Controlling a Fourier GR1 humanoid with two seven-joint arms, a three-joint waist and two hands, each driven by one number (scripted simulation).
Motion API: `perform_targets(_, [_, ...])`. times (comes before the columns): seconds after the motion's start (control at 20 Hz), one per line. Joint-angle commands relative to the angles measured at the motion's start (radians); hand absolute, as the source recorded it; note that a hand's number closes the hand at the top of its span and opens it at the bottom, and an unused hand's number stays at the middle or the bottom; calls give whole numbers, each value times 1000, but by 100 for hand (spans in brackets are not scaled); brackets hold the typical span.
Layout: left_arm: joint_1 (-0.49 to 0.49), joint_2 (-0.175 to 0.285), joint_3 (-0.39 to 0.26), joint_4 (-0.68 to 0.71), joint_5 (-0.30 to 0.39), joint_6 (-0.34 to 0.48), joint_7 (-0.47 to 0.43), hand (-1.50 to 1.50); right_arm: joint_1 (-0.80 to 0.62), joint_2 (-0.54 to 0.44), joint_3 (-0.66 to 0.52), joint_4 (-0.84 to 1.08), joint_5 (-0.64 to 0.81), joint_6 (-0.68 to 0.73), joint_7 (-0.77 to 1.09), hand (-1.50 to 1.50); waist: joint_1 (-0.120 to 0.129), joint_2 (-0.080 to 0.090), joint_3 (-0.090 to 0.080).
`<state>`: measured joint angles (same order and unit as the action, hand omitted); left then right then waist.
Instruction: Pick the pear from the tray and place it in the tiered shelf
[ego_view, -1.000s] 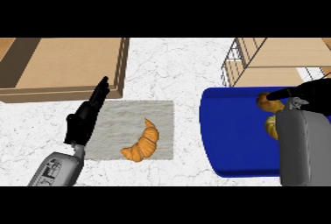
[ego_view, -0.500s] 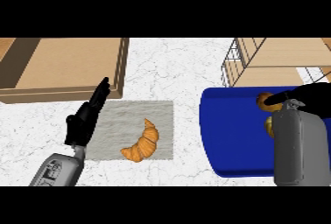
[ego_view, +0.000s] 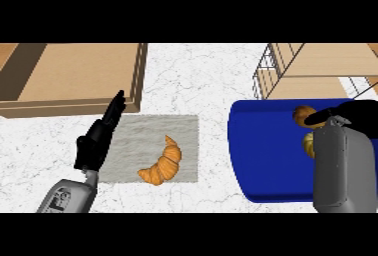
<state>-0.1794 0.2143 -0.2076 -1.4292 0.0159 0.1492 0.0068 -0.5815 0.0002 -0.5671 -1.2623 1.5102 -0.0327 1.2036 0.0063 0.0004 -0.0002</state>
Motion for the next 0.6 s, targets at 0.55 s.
perform_targets(0.55, [-66,-20,43,56,-22,-8,7,0,-1,0,-32,49,-1,-11,174,-150,-7,-1,0])
